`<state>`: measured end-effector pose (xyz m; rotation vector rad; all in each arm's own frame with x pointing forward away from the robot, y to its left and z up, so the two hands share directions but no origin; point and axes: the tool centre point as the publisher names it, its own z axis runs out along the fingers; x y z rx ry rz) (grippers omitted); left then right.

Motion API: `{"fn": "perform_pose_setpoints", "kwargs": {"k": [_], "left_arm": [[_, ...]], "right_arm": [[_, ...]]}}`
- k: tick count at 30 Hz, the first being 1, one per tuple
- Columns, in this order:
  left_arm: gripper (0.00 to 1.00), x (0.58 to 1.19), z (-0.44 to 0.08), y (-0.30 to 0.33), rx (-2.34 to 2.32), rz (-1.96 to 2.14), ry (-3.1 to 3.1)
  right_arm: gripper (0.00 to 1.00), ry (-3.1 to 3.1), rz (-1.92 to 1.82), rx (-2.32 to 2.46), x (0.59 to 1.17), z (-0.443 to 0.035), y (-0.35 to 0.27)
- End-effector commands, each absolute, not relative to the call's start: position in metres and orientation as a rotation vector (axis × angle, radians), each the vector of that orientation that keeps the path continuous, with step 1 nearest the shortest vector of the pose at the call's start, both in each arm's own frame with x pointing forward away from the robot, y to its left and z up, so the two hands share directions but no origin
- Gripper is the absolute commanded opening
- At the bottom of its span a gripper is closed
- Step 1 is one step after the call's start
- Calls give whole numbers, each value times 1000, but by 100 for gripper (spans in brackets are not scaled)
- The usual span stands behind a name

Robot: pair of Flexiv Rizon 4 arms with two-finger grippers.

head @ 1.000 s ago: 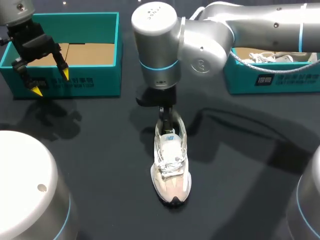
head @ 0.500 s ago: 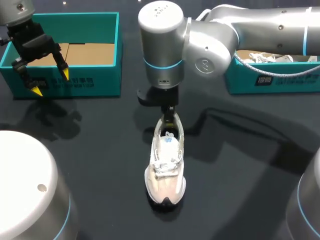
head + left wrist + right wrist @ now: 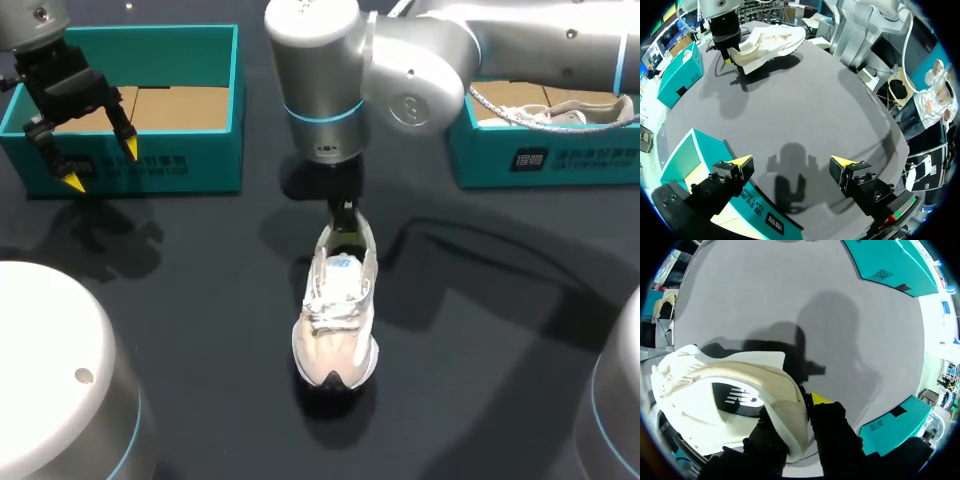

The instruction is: Take the shoe out of the shoebox, open the shoe tongue, remove and reinsert the insole, then place the shoe into the shoebox

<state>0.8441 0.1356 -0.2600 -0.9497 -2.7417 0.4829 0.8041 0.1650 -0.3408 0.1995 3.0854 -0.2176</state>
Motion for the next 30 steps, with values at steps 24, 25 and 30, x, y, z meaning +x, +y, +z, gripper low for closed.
{"fn": "perform_pose_setpoints", "kwargs": {"k": [24,25,30], "left_arm": [[100,844,-260,136,-951,480,-2741],[100,844,-260,136,-951,480,-2741],[100,844,-260,136,-951,480,-2741]], "right_arm": [[0,3033,-240,216,814,-268,129],[0,3027,-255,224,818,-265,131],[0,2998,-305,266,840,-246,118]]}}
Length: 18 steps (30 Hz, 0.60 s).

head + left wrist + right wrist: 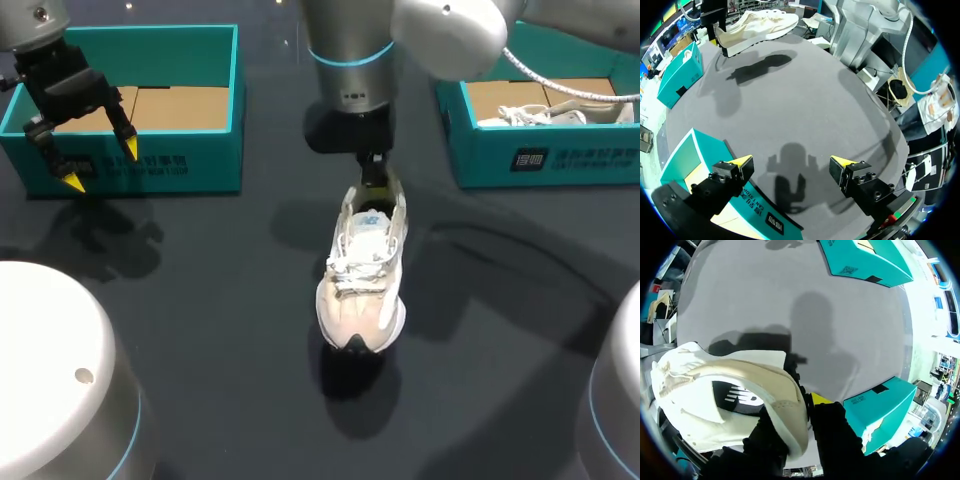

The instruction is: Take the shoe out of the shoebox, open the shoe tongue, remove and reinsert the insole, then place the shoe into the shoebox

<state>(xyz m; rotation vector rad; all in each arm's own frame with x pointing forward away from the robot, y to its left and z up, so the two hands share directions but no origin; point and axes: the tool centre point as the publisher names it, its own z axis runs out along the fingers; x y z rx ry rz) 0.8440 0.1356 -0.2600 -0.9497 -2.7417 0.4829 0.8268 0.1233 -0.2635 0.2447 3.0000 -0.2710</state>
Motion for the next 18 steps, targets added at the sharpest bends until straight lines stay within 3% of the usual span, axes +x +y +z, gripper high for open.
{"fn": "perform_pose_setpoints", "kwargs": {"k": [1,11,18], "left_arm": [[100,844,-260,136,-951,480,-2741],[100,844,-260,136,-951,480,-2741],[100,844,-260,136,-951,480,-2741]], "right_arm": [[0,2993,-321,266,843,-243,117],[0,2885,-482,239,890,-188,67],[0,2811,-343,22,902,-159,43]]}}
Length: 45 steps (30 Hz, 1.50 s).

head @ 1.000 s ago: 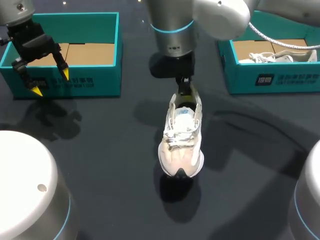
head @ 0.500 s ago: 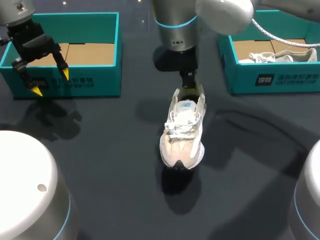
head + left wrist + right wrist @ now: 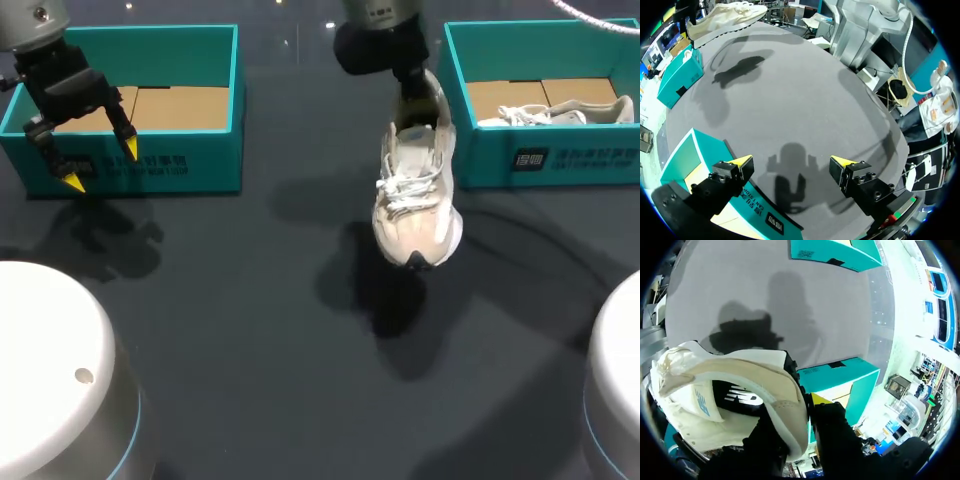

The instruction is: Take the shoe out of the shoebox, open the shoe tongue, remove and reinsert the insole, then place the shoe into the shoebox

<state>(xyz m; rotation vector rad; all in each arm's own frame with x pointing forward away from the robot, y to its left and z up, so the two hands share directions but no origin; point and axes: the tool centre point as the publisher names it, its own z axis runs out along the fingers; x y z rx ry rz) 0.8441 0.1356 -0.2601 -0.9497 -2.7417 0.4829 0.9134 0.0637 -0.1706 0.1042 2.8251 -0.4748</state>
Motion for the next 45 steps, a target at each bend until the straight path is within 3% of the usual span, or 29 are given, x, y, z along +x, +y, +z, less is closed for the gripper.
{"fn": "perform_pose_setpoints", "kwargs": {"k": [1,9,30,45], "left_arm": [[100,844,-260,136,-951,480,-2741],[100,844,-260,136,-951,480,-2741],[100,844,-260,136,-951,480,-2741],[100,844,-260,136,-951,480,-2741]], "right_arm": [[0,2811,-343,22,902,-159,43],[0,2811,-343,22,902,-159,43],[0,2699,-372,-114,1023,-110,-131],[0,2697,-324,-113,1036,-109,-139]]}}
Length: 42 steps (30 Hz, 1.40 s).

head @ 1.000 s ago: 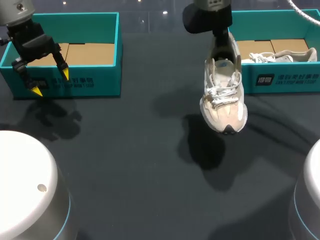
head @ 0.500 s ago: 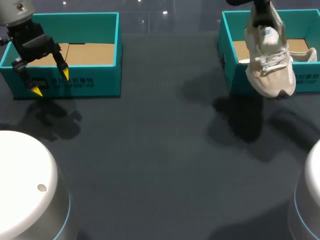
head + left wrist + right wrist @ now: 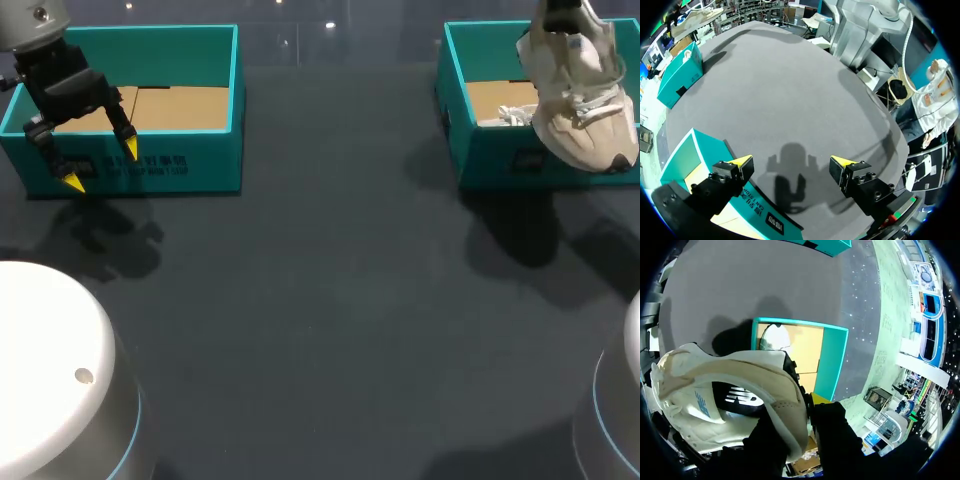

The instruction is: Take the shoe out of the shoebox, open the shoe tongue, remove and reinsert the insole, then place the shoe into the shoebox

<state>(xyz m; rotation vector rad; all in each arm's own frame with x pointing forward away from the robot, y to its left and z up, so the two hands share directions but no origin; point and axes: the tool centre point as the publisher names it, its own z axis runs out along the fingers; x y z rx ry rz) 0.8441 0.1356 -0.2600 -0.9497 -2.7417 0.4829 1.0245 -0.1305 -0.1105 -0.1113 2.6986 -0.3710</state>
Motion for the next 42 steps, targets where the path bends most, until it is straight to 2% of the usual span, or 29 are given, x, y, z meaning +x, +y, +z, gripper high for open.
{"fn": "perform_pose_setpoints", "kwargs": {"k": [1,14,27,35,39,42], "left_arm": [[100,844,-260,136,-951,480,-2741],[100,844,-260,136,-951,480,-2741],[100,844,-260,136,-951,480,-2741],[100,844,-260,136,-951,480,-2741],[100,844,-260,136,-951,480,-2741],[100,844,-260,136,-951,480,-2741]], "right_arm": [[0,2690,-332,-108,1044,-106,-145],[0,2678,-325,-190,1171,-96,-205],[0,2678,-325,-190,1171,-96,-205],[0,2615,-349,-177,1226,-95,-237],[0,2620,-344,-196,1232,-98,-245],[0,2620,-350,-31,1225,-102,-257]]}}
